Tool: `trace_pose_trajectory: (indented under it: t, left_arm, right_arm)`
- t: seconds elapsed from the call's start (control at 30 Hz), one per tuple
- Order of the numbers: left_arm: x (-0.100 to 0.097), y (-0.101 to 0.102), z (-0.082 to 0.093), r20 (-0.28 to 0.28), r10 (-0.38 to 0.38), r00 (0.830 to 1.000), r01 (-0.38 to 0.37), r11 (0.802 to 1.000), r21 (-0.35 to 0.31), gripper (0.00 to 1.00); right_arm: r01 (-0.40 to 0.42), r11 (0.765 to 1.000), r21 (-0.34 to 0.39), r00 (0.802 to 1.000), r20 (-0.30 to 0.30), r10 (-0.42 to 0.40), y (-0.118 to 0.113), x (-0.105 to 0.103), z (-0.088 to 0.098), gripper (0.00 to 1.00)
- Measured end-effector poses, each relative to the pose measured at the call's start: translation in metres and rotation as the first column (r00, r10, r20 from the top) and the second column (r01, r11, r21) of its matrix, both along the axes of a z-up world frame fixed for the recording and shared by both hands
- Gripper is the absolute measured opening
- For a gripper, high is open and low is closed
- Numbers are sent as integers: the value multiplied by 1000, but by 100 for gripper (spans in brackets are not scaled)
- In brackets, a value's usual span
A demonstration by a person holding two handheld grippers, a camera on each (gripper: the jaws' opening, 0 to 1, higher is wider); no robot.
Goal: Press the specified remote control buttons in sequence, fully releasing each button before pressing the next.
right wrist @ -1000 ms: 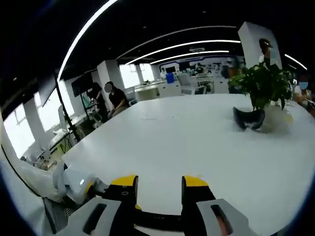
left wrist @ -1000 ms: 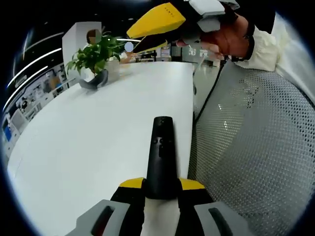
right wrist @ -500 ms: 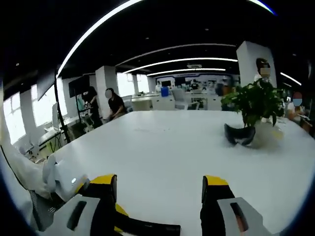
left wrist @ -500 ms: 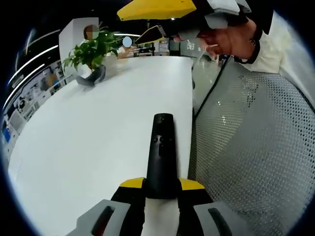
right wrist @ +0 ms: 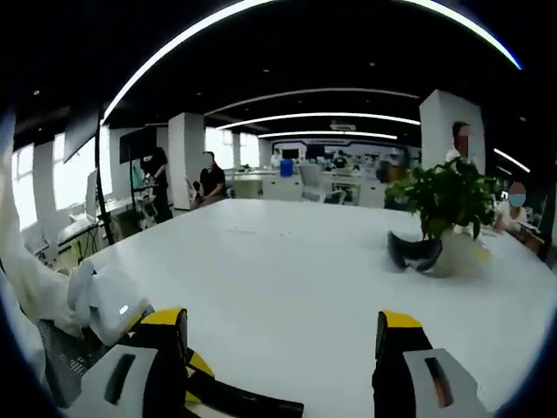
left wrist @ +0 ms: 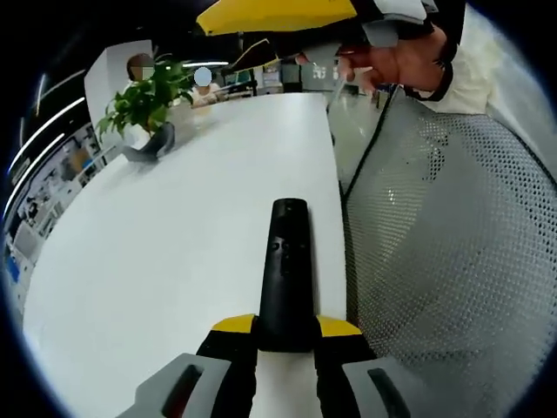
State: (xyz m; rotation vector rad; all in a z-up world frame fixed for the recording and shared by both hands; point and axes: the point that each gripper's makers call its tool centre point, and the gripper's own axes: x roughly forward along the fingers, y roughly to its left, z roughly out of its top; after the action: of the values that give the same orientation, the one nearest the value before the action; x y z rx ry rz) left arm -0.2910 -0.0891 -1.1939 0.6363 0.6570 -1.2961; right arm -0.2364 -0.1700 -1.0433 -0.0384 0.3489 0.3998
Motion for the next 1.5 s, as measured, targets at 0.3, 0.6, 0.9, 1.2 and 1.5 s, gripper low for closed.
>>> trace_pose_trajectory:
  t: [0.3, 0.6, 0.9, 1.2, 1.5]
  left_arm:
    - [15, 13, 0, 17, -20, 1000, 19, 999, 48, 24]
    - [36, 19, 1, 25, -46, 999, 44, 996, 83, 24]
    - [70, 33, 4, 51, -46, 998, 39, 992, 120, 24]
    - [90, 41, 2, 47, -53, 997, 45, 987, 151, 24]
    - [119, 47, 4, 69, -46, 997, 33, 984, 175, 24]
  right_arm:
    - [29, 1000, 10, 1000, -5, -29, -6, 2, 0, 91]
    - [50, 999, 4, 999, -11, -50, -10, 3, -2, 92]
    - [67, 998, -4, 996, -55, -67, -13, 6, -12, 99]
    - [93, 996, 6, 995, -46, -92, -18, 6, -9, 97]
    - [93, 996, -3, 994, -58, -93, -18, 6, -12, 94]
